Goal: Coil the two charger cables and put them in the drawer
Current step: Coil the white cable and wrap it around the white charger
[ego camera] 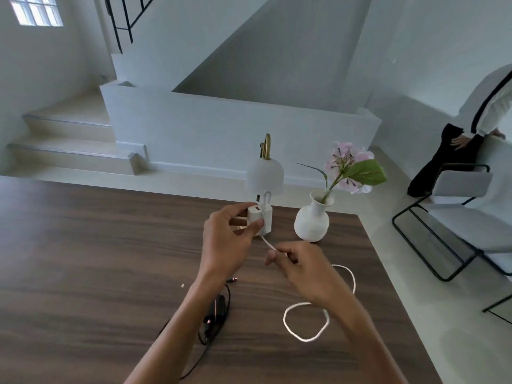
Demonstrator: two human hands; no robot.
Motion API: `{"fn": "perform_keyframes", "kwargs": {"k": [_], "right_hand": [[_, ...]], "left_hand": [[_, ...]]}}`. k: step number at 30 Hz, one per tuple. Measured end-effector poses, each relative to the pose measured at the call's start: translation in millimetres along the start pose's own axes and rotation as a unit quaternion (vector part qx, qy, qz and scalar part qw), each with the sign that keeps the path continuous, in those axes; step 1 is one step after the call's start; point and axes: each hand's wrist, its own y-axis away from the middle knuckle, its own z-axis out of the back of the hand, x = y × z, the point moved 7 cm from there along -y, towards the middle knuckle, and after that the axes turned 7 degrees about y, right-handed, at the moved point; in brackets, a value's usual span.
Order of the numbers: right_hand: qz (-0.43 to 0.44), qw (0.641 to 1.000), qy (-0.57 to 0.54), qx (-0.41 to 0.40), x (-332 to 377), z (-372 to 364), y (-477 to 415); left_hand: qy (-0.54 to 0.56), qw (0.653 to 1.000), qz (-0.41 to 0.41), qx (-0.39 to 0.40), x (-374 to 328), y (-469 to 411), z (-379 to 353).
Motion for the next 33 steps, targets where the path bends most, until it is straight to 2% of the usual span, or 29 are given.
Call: {"fn": "perform_keyframes", "kwargs": {"k": [3,5,8,12,15,19,25,29,33], "right_hand": [[-0.005,0.994,0.096,-0.049,19,44,2],[0.006,0.988,0.115,-0.104,30,77,-2],[0.035,0.982,0.127,-0.133,37,105,-19],[0.068,0.984,0.095,-0.132,30,106,-50],[0.058,0.993,0.021,-0.098,9,87,-68],[0.010,0.995,-0.089,-0.048,-34,37,-64],[0.007,0.989,-0.145,-0.005,-44,-24,-19],[0.037,0.996,-0.076,0.008,-23,-25,1],[0.035,0.997,0.061,-0.017,1,-2,6]], "left_hand": [[-0.084,0.995,-0.038,0.024,-5,7,-7],[-0.113,0.991,-0.051,0.051,-6,13,-9],[-0.114,0.987,-0.047,0.104,-5,20,-14],[-0.085,0.978,-0.032,0.186,-8,27,-22],[-0.032,0.973,-0.040,0.227,-14,29,-23],[0.066,0.982,-0.021,0.176,-11,24,-11],[0.158,0.985,0.051,0.046,9,12,5],[0.111,0.992,0.056,-0.015,21,9,7],[0.027,0.999,-0.023,-0.014,15,21,-2]]}}
